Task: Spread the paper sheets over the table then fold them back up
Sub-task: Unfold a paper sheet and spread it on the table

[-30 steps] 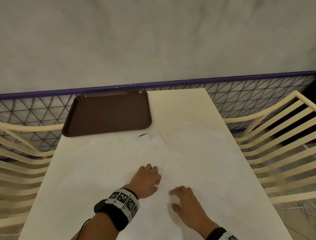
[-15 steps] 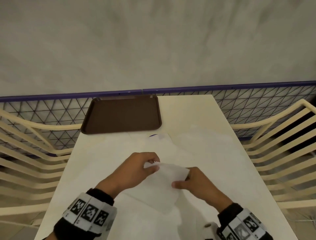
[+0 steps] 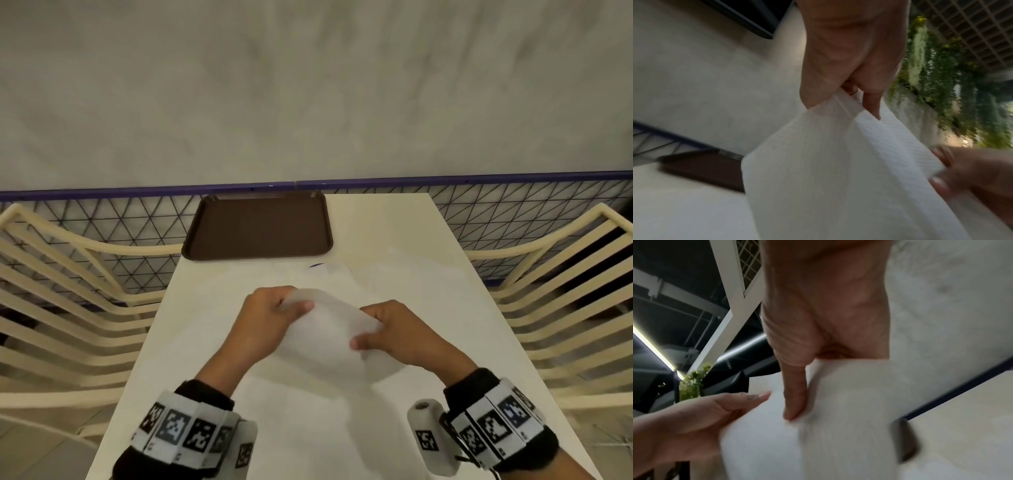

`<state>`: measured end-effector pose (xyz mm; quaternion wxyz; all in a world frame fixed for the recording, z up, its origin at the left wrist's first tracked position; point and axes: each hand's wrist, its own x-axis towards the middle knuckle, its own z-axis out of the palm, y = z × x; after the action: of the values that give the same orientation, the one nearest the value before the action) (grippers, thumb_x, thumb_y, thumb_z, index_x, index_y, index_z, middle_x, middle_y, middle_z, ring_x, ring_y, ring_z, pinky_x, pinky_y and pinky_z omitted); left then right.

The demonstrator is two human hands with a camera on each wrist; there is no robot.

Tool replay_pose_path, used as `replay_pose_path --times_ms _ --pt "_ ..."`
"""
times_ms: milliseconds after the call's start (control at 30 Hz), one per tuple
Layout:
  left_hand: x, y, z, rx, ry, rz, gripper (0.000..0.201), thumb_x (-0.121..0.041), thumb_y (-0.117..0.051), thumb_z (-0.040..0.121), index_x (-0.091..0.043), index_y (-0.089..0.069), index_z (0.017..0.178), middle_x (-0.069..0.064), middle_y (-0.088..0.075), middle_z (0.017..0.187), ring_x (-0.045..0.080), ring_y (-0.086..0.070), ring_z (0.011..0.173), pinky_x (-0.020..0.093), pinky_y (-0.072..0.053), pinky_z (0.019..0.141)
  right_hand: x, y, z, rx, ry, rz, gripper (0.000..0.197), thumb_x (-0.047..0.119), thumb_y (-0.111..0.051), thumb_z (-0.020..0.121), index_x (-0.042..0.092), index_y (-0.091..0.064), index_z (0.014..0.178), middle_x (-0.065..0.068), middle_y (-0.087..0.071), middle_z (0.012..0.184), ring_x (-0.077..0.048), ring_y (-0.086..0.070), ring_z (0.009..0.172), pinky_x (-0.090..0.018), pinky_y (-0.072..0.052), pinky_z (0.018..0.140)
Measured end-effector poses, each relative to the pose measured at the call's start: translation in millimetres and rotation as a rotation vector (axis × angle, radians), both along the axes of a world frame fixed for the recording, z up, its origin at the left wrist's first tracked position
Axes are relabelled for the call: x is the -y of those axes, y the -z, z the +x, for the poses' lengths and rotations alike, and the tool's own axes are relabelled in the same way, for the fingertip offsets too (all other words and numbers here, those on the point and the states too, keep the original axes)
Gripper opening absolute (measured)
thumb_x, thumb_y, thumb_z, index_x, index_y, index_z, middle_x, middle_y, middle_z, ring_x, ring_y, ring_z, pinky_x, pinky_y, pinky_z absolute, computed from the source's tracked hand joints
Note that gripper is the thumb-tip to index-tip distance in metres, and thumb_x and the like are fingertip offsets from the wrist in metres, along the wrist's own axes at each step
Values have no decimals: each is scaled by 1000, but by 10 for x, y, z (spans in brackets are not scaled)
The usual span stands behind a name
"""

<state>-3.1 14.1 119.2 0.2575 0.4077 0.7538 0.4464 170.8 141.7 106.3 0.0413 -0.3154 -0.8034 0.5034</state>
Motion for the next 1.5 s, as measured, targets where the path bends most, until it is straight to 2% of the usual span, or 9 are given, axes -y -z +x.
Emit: replay_pose_path --times_ms 167,267,400,567,767,967,1100,1200,1500 --pt "218 193 -139 273 -123 -81 17 -27 -67 83 -17 -72 70 -10 -71 64 0 -65 60 10 -47 53 -127 85 143 2 155 -49 18 13 -78 71 11 -62 61 2 -54 61 -12 -48 57 -24 -34 55" --pt "188 291 -161 323 -214 -36 9 -19 -72 79 -16 -72 71 -15 -69 59 0 -63 59 6 -44 49 -212 133 134 -87 299 -55 14 6 -77 71 16 -68 67 1 -65 68 -14 -61 66 -24 -47 63" --pt "220 299 -168 347 -251 63 23 -12 -71 79 -15 -65 57 -10 -49 41 9 -38 39 11 -31 41 -200 116 197 -293 481 17 14 0 -71 76 13 -68 71 -13 -70 74 -11 -63 66 -17 -49 63" --pt "483 343 -15 339 -172 149 11 2 -66 78 -4 -74 76 4 -74 73 11 -63 59 15 -50 57 25 253 456 -422 495 62 10 -7 -71 74 0 -68 67 0 -69 65 -5 -61 64 -10 -47 65" --pt "813 924 185 314 -119 -86 30 10 -71 71 -19 -78 69 -2 -75 77 4 -68 66 11 -52 66 298 904 767 -278 457 -87 42 -18 -68 69 22 -72 56 4 -73 70 -5 -68 72 -12 -51 72" --pt "983 1459 299 333 -45 -352 13 -23 -81 64 -33 -76 70 5 -74 73 18 -71 73 29 -55 78 415 1498 883 2 361 -32 57 -12 -73 68 40 -65 48 25 -66 61 7 -63 64 -5 -45 62" --pt "905 1532 315 392 -139 -344 20 1 -71 76 -14 -72 62 10 -71 62 14 -67 57 23 -55 56 357 1555 850 90 409 -52 43 -4 -76 69 33 -65 51 18 -63 52 3 -58 55 -7 -41 54" --pt "708 1565 223 269 -166 -351 32 -12 -72 79 -8 -54 53 10 -67 53 7 -57 43 17 -43 43 204 1525 733 88 489 -108 24 2 -75 71 6 -56 56 6 -51 49 -9 -48 52 -21 -38 55" --pt "238 1765 -9 18 -161 -438 45 -30 -69 81 -16 -38 53 0 -46 53 22 -54 59 27 -35 58 -85 1651 374 247 497 -57 17 9 -75 74 12 -59 81 -2 -59 65 -19 -55 68 -22 -43 63"
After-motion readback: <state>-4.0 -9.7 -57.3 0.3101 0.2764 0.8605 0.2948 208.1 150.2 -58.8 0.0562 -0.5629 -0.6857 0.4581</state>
